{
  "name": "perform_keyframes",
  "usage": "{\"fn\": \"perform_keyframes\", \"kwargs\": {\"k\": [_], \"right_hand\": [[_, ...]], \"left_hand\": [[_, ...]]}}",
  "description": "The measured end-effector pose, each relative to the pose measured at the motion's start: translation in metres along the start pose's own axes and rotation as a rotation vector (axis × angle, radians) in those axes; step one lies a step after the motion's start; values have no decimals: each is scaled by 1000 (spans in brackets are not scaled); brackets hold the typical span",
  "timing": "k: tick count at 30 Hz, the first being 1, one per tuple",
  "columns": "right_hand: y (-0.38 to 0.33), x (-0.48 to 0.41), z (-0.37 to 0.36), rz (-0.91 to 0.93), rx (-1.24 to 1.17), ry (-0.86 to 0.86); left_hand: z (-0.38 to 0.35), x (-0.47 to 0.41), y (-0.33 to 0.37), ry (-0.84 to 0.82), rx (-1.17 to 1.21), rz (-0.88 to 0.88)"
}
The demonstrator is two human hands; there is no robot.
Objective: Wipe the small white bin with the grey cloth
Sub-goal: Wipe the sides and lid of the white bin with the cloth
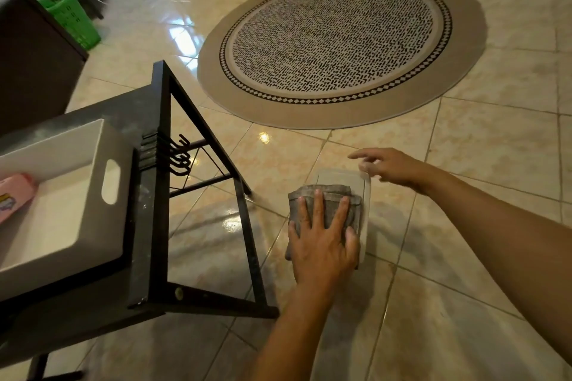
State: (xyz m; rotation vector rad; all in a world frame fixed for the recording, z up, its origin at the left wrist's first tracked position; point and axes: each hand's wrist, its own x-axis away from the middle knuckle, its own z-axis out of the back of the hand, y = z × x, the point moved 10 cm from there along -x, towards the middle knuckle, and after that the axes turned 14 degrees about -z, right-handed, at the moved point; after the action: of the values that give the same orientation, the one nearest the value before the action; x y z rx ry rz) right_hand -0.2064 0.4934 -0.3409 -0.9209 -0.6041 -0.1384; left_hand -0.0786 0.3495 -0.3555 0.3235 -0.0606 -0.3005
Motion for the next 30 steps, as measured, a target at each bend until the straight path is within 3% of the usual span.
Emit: {"fn": "perform_keyframes", "kwargs": {"k": [6, 10, 18, 24, 30], "right_hand": [[-34, -27, -33, 90, 227, -165], [-13, -29, -39, 21, 52, -264], [30, -9, -31, -34, -413, -71], [49, 11, -34, -70, -523, 95], [60, 19, -47, -96, -593, 144]], "left_hand": [[1, -1, 1, 0, 35, -71], [2, 0, 1, 10, 8, -94], [10, -9, -4, 6, -57, -19], [10, -12, 1, -21, -78, -10], [4, -14, 7, -23, -52, 43]]}}
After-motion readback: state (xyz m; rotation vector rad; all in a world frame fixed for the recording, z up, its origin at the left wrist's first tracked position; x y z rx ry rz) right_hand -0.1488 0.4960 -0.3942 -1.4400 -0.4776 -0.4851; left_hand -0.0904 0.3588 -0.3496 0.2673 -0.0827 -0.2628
